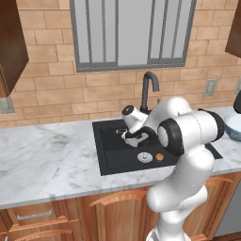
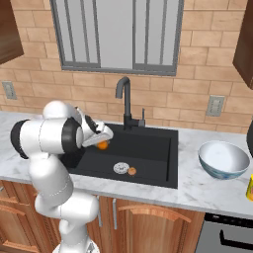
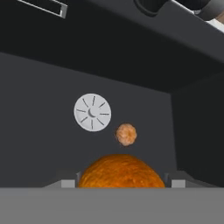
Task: Remove the tangerine and tangerine from the sink. Then move the bowl and cup from the counter to the sink for washing.
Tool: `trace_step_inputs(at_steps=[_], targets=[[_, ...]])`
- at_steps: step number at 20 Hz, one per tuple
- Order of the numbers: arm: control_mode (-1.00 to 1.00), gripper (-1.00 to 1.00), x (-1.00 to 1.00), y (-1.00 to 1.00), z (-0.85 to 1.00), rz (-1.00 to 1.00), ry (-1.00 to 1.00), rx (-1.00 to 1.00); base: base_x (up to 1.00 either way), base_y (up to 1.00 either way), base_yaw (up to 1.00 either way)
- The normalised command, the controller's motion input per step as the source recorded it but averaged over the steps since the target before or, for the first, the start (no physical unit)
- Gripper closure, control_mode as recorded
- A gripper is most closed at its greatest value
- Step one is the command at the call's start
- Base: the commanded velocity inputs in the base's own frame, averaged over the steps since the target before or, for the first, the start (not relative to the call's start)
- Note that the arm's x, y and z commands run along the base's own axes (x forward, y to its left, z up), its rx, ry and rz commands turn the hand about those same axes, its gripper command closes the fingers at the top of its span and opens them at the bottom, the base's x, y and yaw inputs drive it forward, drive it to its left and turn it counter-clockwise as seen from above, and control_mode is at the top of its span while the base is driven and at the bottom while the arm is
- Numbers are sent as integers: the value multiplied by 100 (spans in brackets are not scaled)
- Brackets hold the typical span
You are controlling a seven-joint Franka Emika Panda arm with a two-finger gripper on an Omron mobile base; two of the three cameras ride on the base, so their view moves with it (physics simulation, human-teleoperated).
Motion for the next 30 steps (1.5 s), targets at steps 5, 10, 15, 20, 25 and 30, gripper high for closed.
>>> trace_step_inputs(at_steps=[5,10,15,20,25,30], targets=[[-100,100,-20,18,35,0,5,0,0,0,0],[-100,100,-25,18,33,0,1,2,0,0,0],[-100,100,-25,19,32,0,1,3,0,0,0],[-100,100,-23,20,31,0,1,7,0,0,0],[-100,100,-21,26,31,0,1,11,0,0,0],[-100,100,-13,26,31,0,6,12,0,0,0]])
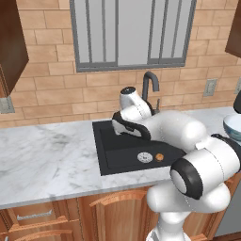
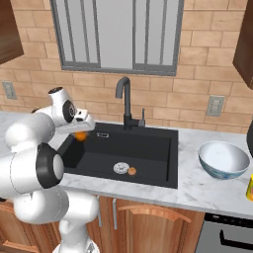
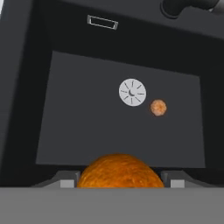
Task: Remove the tangerine and tangerine from the sink. Then move the bowl and cup from the counter to the sink for washing.
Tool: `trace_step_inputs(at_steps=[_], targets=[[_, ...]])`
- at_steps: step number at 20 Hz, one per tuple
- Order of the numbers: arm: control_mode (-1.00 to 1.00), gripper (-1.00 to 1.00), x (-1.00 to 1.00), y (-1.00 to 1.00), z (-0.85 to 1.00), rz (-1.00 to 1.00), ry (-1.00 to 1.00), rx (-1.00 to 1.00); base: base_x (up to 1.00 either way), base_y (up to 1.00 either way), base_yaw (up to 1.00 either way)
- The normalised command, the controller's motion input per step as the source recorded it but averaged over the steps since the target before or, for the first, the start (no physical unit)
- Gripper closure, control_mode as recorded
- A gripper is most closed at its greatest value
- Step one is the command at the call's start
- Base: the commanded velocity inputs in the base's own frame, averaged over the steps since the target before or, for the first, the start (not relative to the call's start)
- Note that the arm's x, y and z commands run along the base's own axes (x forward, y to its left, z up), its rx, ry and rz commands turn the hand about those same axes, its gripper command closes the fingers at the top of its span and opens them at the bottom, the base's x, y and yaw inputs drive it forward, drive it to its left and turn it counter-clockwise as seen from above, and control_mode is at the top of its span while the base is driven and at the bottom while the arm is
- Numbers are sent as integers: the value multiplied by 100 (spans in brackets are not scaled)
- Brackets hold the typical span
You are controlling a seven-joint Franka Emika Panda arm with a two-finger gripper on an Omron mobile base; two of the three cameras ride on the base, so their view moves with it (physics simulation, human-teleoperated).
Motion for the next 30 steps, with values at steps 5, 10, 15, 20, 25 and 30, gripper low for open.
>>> trace_step_inputs(at_steps=[5,10,15,20,25,30], targets=[[-100,100,-11,28,30,0,6,10,0,0,0],[-100,100,-11,27,30,0,5,9,0,0,0],[-100,100,-7,35,24,0,10,9,0,0,0],[-100,100,-3,47,6,0,10,6,0,0,0],[-100,100,0,52,0,0,7,6,0,0,0],[-100,100,0,52,-2,0,5,4,0,0,0]])
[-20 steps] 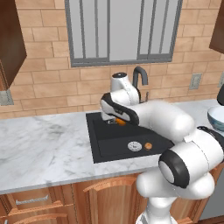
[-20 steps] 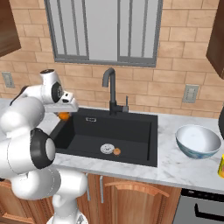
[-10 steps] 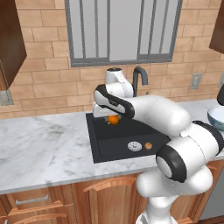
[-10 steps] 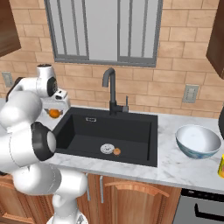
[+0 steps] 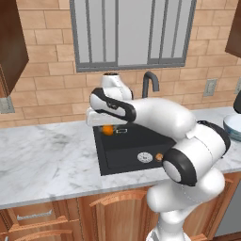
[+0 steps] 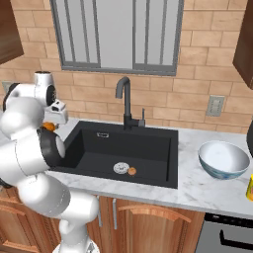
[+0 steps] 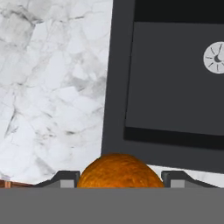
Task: Remove the tangerine and tangerine from the sink. Then move the bowl and cup from the counter to the sink for washing.
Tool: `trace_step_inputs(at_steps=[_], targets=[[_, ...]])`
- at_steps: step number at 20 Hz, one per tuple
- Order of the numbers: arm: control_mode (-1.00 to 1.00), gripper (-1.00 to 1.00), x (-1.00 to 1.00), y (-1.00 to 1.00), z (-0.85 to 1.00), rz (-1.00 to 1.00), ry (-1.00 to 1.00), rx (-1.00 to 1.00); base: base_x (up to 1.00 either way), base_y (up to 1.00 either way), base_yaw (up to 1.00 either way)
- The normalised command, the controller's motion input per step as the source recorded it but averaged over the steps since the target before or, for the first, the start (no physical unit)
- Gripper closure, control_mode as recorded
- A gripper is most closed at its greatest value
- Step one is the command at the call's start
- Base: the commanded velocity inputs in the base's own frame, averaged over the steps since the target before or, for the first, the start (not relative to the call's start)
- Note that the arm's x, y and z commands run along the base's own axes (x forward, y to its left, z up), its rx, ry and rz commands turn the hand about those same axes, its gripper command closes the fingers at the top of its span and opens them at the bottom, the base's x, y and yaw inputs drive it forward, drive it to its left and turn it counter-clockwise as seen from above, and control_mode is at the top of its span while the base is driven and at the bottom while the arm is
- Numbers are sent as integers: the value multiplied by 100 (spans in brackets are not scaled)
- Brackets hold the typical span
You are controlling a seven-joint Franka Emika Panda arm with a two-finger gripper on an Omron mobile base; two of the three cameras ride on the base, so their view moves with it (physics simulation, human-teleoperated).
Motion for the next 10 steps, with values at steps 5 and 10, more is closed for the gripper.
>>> trace_step_inputs(at_steps=[5,10], targets=[[-100,100,0,49,-10,0,0,1,0,0,0],[-100,100,0,41,-16,0,-2,0,0,0,0]])
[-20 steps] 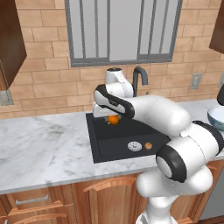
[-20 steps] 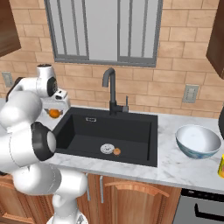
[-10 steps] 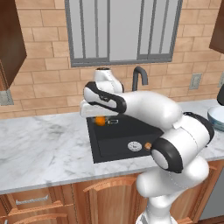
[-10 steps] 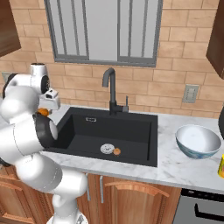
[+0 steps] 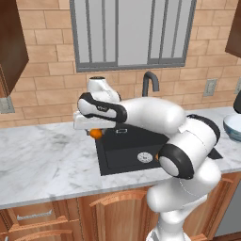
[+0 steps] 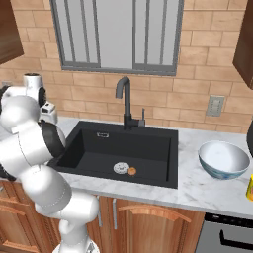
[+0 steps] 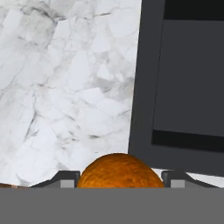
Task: Remove the tangerine and tangerine from the sink. Then move the bowl and cup from the counter to the sink for washing.
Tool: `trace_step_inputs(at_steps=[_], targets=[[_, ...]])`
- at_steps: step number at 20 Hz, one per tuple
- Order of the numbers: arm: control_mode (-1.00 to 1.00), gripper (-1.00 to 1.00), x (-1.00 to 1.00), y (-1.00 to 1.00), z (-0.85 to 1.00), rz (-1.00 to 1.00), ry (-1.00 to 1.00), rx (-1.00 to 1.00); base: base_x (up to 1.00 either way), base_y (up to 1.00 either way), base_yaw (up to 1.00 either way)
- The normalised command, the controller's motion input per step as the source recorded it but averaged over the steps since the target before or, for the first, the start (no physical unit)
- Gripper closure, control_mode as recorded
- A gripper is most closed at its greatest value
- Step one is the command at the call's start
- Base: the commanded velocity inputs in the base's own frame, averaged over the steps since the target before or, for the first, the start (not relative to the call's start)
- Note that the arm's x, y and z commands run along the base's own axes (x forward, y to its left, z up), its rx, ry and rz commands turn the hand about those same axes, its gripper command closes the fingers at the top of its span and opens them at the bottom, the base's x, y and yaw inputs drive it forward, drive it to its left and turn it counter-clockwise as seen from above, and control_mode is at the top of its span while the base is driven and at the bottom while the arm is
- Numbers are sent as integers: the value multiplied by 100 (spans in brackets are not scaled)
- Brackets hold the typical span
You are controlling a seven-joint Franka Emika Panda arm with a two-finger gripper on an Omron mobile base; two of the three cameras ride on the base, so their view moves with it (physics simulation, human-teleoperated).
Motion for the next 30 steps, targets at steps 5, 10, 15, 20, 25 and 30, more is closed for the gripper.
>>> trace_step_inputs(at_steps=[5,10,15,20,25,30], targets=[[-100,100,0,35,-24,-3,-6,0,0,0,0],[-100,100,2,33,-23,-8,-3,0,0,0,0],[-100,100,0,28,-24,-8,-5,0,0,0,0],[-100,100,0,19,-23,-10,-4,0,0,0,0],[-100,100,0,20,-25,-11,-2,-1,0,0,0],[-100,100,0,18,-22,-10,-1,0,0,0,0]])
